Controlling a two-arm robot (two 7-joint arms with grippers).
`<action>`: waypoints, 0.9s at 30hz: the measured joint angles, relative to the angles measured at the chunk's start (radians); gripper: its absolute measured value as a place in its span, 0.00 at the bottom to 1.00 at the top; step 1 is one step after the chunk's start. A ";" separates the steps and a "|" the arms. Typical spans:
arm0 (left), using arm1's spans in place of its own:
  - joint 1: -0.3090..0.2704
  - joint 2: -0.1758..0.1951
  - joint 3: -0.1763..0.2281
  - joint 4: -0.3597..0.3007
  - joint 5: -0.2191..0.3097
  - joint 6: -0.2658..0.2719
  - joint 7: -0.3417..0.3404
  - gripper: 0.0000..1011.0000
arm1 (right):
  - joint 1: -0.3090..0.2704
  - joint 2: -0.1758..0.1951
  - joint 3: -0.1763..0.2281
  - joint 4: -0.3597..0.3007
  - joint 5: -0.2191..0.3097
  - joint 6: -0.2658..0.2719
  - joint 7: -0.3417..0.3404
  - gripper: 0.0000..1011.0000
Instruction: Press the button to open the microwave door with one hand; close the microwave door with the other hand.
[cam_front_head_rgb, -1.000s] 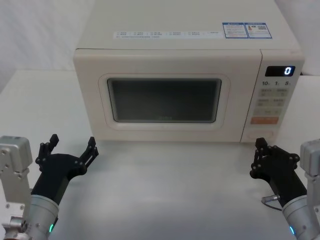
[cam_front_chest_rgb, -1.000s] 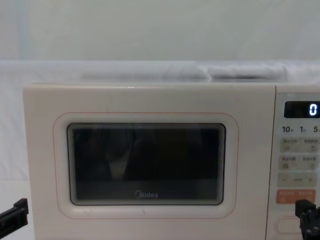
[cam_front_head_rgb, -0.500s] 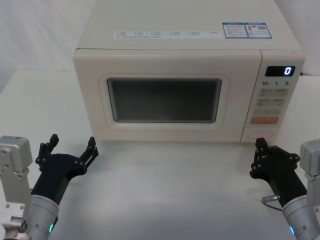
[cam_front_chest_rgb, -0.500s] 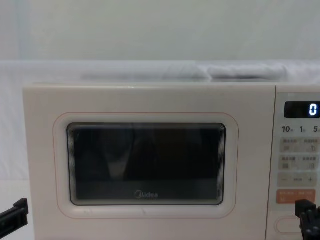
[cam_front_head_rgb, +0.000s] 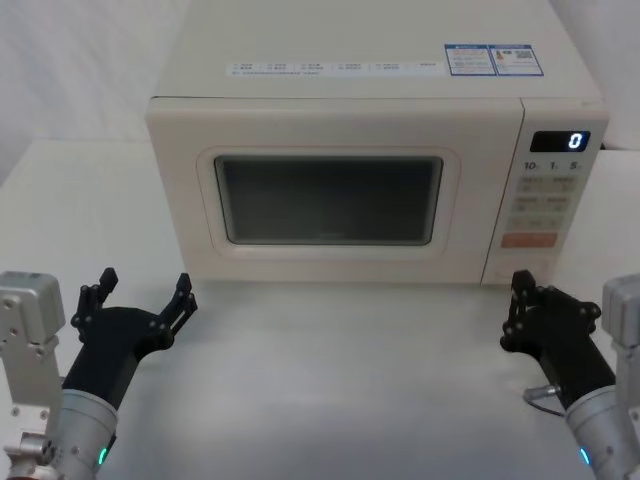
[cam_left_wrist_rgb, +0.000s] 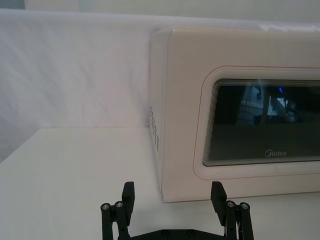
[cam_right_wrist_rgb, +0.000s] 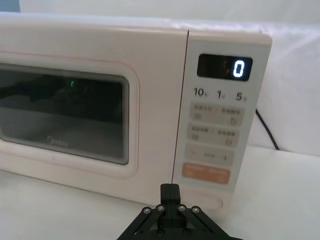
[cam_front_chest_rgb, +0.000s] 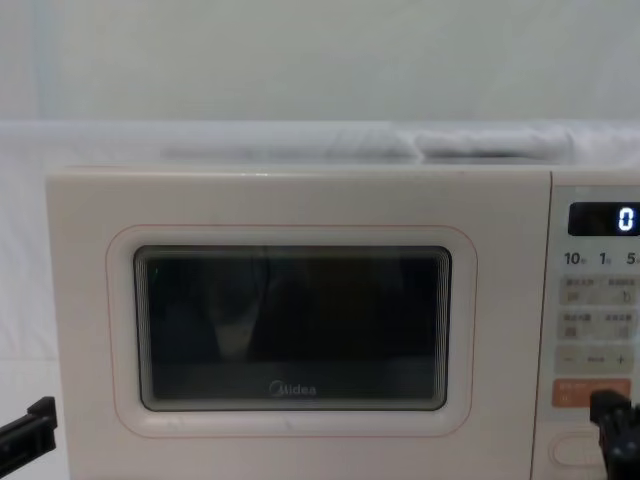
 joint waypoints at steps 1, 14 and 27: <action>0.000 0.000 0.000 0.000 0.000 0.000 0.000 0.99 | 0.000 -0.001 0.001 -0.003 -0.002 0.002 0.002 0.00; 0.000 0.000 0.000 0.000 0.000 0.000 0.000 0.99 | 0.034 -0.033 0.041 -0.010 0.040 0.103 0.088 0.00; 0.000 0.000 0.000 0.000 0.000 0.000 0.000 0.99 | 0.120 -0.012 0.085 0.083 0.096 0.181 0.187 0.00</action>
